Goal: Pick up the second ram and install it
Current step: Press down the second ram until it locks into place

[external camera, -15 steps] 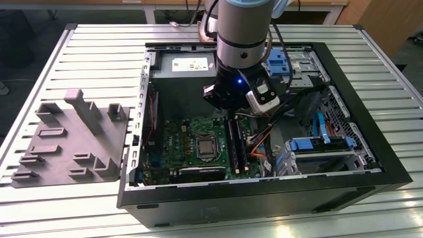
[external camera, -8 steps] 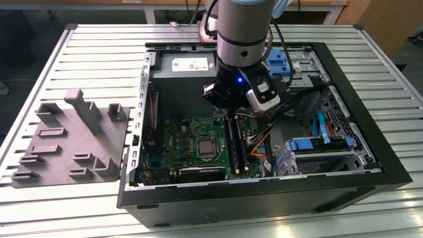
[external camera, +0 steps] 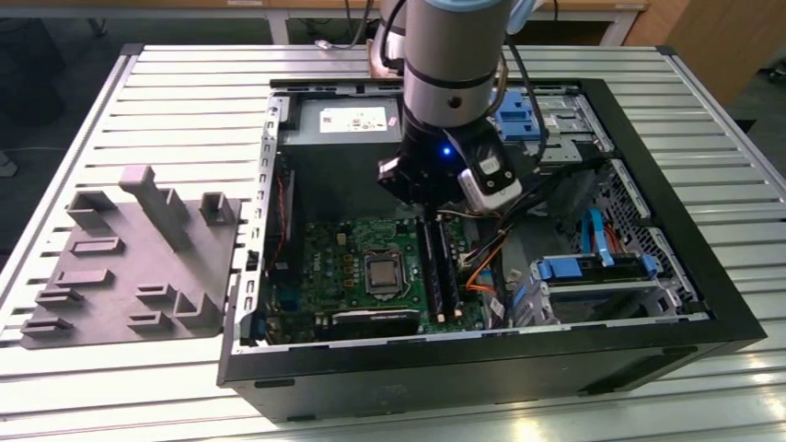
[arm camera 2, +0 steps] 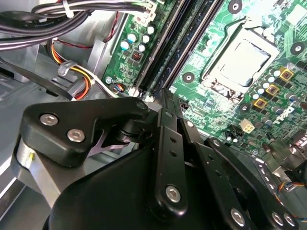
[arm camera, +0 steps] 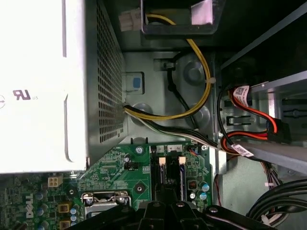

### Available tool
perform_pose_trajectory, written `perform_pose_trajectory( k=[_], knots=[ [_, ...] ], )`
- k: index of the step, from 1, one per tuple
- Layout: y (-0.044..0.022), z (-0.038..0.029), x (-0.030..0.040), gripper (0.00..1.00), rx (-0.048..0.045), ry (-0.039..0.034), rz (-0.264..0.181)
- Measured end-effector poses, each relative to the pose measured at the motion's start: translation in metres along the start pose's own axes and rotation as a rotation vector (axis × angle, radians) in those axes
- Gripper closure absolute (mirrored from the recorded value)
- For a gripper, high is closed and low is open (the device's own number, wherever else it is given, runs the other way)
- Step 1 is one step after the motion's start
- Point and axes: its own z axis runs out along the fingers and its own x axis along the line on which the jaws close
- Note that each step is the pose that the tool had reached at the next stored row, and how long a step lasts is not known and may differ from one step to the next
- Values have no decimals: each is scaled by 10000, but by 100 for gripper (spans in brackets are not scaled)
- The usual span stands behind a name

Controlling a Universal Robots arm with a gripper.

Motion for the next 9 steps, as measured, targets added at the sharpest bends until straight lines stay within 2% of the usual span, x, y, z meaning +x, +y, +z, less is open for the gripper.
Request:
perform_pose_trajectory(
  k=[9],
  knots=[
    [-83,-2,-6,89,-1,0,0]
  ],
)
